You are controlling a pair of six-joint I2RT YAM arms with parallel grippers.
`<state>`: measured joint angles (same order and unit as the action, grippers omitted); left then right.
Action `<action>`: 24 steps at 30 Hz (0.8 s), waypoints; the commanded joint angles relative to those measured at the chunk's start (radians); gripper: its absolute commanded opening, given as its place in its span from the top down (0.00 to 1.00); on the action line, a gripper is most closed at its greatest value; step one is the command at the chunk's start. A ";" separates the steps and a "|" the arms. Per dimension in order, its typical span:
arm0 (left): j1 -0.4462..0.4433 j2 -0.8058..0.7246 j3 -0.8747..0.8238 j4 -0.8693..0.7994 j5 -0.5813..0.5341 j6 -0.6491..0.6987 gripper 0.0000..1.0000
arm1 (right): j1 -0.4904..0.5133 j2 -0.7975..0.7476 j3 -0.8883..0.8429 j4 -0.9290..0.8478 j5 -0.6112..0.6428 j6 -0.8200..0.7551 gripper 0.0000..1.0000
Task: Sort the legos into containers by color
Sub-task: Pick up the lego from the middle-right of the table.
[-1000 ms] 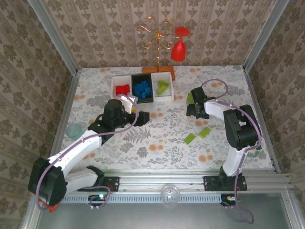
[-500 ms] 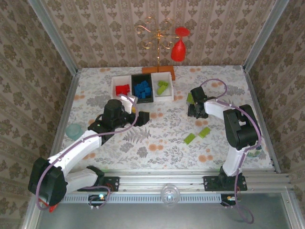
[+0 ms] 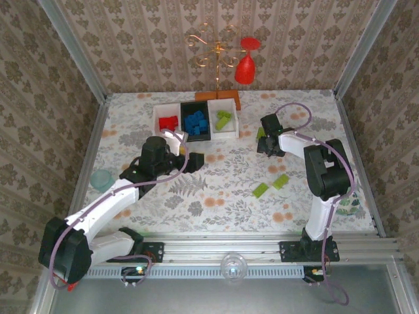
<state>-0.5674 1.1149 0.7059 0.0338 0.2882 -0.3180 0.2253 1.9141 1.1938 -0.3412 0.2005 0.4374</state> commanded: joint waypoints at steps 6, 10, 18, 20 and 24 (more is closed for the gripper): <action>0.010 -0.032 -0.017 -0.015 0.008 0.013 0.12 | -0.019 0.052 0.069 -0.032 0.020 -0.009 0.43; 0.012 -0.036 -0.019 -0.016 0.006 0.013 0.12 | -0.023 0.056 0.080 -0.030 0.001 -0.026 0.48; 0.037 -0.051 -0.031 -0.032 -0.045 0.016 0.12 | 0.056 -0.133 -0.041 0.069 -0.168 -0.046 0.58; 0.074 -0.067 -0.045 -0.037 -0.075 -0.005 0.12 | 0.134 -0.190 -0.054 0.115 -0.218 -0.031 0.57; 0.182 -0.134 -0.097 -0.041 -0.148 -0.067 0.12 | 0.320 -0.191 0.021 0.227 -0.267 -0.011 0.57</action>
<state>-0.4400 1.0351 0.6456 0.0196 0.2184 -0.3363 0.4431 1.7374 1.1580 -0.2340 0.0257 0.4046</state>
